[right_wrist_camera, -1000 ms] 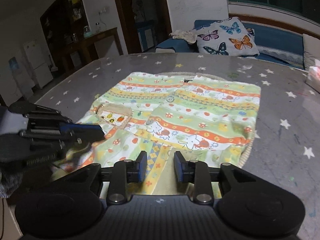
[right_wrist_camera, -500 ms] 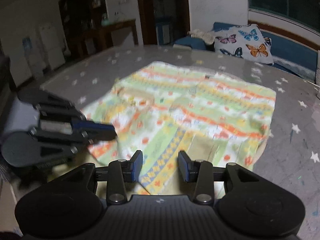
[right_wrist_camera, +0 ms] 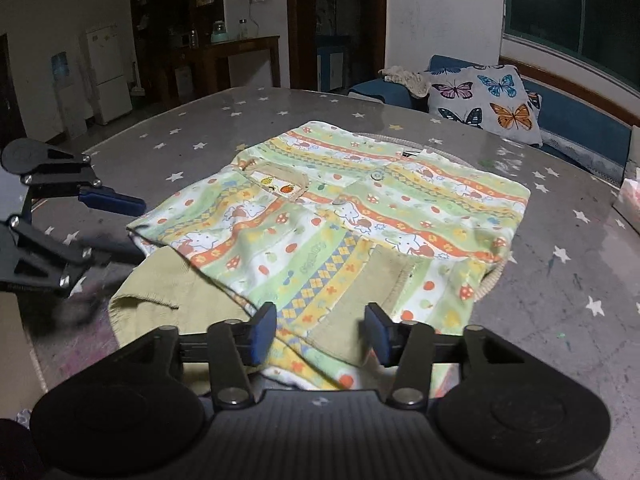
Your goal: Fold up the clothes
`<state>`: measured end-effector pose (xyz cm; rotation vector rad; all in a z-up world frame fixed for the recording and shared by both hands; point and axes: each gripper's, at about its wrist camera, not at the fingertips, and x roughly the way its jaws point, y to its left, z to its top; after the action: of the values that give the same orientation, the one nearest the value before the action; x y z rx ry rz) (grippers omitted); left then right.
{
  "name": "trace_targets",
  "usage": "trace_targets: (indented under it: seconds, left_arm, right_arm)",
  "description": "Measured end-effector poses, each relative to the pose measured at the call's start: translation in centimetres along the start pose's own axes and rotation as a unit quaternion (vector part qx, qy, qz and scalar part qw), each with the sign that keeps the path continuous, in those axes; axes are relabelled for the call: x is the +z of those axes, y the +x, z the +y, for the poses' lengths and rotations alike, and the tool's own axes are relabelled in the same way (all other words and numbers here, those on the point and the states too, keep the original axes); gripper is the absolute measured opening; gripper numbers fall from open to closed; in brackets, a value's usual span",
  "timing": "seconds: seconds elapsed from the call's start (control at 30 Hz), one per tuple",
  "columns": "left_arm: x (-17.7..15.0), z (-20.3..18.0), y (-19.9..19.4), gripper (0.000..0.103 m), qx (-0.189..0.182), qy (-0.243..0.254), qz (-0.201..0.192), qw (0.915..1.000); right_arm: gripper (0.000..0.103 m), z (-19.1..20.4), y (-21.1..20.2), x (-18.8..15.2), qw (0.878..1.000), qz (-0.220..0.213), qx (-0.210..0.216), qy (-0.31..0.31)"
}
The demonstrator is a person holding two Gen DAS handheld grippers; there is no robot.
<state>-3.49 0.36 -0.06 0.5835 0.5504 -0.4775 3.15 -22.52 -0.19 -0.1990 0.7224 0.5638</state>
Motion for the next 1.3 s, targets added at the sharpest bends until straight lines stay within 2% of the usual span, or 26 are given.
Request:
trace_targets:
  seconds: [0.03, 0.17, 0.3, 0.33, 0.37, 0.4, 0.43, 0.47, 0.53, 0.67, 0.73, 0.83, 0.9, 0.97, 1.03, 1.07, 1.1, 1.17, 1.2, 1.23, 1.27, 1.3]
  left_arm:
    - [-0.2, -0.6, 0.0, 0.053, 0.003, 0.019, -0.001, 0.9998]
    - [-0.4, -3.1, 0.2, 0.055, 0.003, 0.083, -0.023, 0.9963]
    - [0.2, -4.6, 0.5, 0.055, -0.001, 0.110, -0.063, 0.9920]
    - [0.3, -4.8, 0.7, 0.054, -0.004, 0.111, -0.069, 0.9914]
    - [0.5, -4.8, 0.8, 0.047, -0.008, 0.109, -0.073, 0.9913]
    - [0.8, -4.8, 1.0, 0.038, -0.015, 0.106, -0.075, 0.9914]
    - [1.0, -4.8, 1.1, 0.023, -0.024, 0.102, -0.077, 0.9915]
    - [1.3, -4.4, 1.2, 0.020, -0.029, 0.090, -0.078, 0.9925]
    - [2.1, -3.4, 1.4, 0.012, -0.038, 0.056, -0.079, 0.9946]
    - [3.8, -0.8, 2.0, 0.009, -0.048, -0.013, -0.080, 0.9955]
    - [4.5, 0.0, 2.4, 0.009, -0.052, -0.030, -0.079, 0.9951]
    - [5.5, 1.0, 3.1, 0.009, -0.057, -0.052, -0.076, 0.9941]
    - [5.9, 1.5, 3.8, 0.009, -0.059, -0.064, -0.071, 0.9936]
    - [6.1, 2.0, 4.1, 0.010, -0.063, -0.079, -0.066, 0.9928]
    - [5.7, 2.4, 4.0, 0.013, -0.063, -0.087, -0.063, 0.9922]
    - [5.5, 2.5, 3.8, 0.014, -0.063, -0.088, -0.063, 0.9921]
    - [5.1, 2.6, 3.4, 0.016, -0.061, -0.087, -0.064, 0.9923]
    - [4.3, 2.5, 2.5, 0.028, -0.054, -0.084, -0.065, 0.9929]
    - [3.8, 2.5, 2.1, 0.032, -0.047, -0.083, -0.065, 0.9933]
    - [3.3, 2.4, 1.6, 0.042, -0.040, -0.082, -0.064, 0.9938]
    - [2.7, 2.5, 1.1, 0.048, -0.034, -0.081, -0.063, 0.9941]
    - [2.1, 2.4, 0.7, 0.048, -0.030, -0.081, -0.061, 0.9944]
  right_arm:
    - [0.050, 0.0, -0.3, -0.1, 1.000, 0.000, -0.002, -0.001]
    - [0.055, -0.1, -1.3, -0.5, 1.000, 0.003, -0.008, -0.008]
    - [0.056, 0.0, -2.3, -1.2, 1.000, 0.012, -0.014, -0.025]
    - [0.056, 0.1, -2.5, -1.3, 0.999, 0.014, -0.014, -0.030]
    - [0.056, 0.2, -2.6, -1.5, 0.999, 0.016, -0.014, -0.036]
    - [0.056, 0.3, -2.7, -1.6, 0.999, 0.017, -0.015, -0.043]
    - [0.057, 0.4, -2.8, -1.7, 0.998, 0.017, -0.015, -0.051]
    - [0.058, 0.6, -2.9, -1.9, 0.998, 0.018, -0.016, -0.059]
    - [0.067, 0.9, -3.1, -2.0, 0.997, 0.016, -0.014, -0.077]
    - [0.069, 2.0, -3.0, -1.9, 0.993, 0.001, -0.006, -0.117]
    - [0.073, 2.7, -2.6, -1.7, 0.991, -0.009, -0.005, -0.136]
    - [0.073, 3.4, -1.6, -1.3, 0.988, -0.023, -0.003, -0.154]
    - [0.067, 3.5, -0.5, -0.8, 0.987, -0.024, 0.004, -0.156]
    - [0.053, 3.3, 0.5, -0.4, 0.989, -0.014, 0.010, -0.144]
    - [0.030, 2.6, 1.0, 0.2, 0.993, -0.005, 0.023, -0.118]
    - [0.025, 2.1, 1.1, 0.6, 0.994, -0.002, 0.030, -0.101]
    - [0.021, 1.5, 1.1, 1.0, 0.996, 0.000, 0.037, -0.080]
    - [0.016, 0.3, 0.8, 1.8, 0.998, -0.001, 0.050, -0.043]
    - [0.015, -0.1, 0.6, 2.1, 0.998, -0.003, 0.056, -0.029]
    - [0.014, -0.5, 0.5, 2.4, 0.998, -0.005, 0.061, -0.018]
    - [0.014, -0.7, 0.4, 2.7, 0.998, -0.008, 0.064, -0.010]
    - [0.013, -1.0, 0.3, 3.0, 0.998, -0.010, 0.066, -0.002]
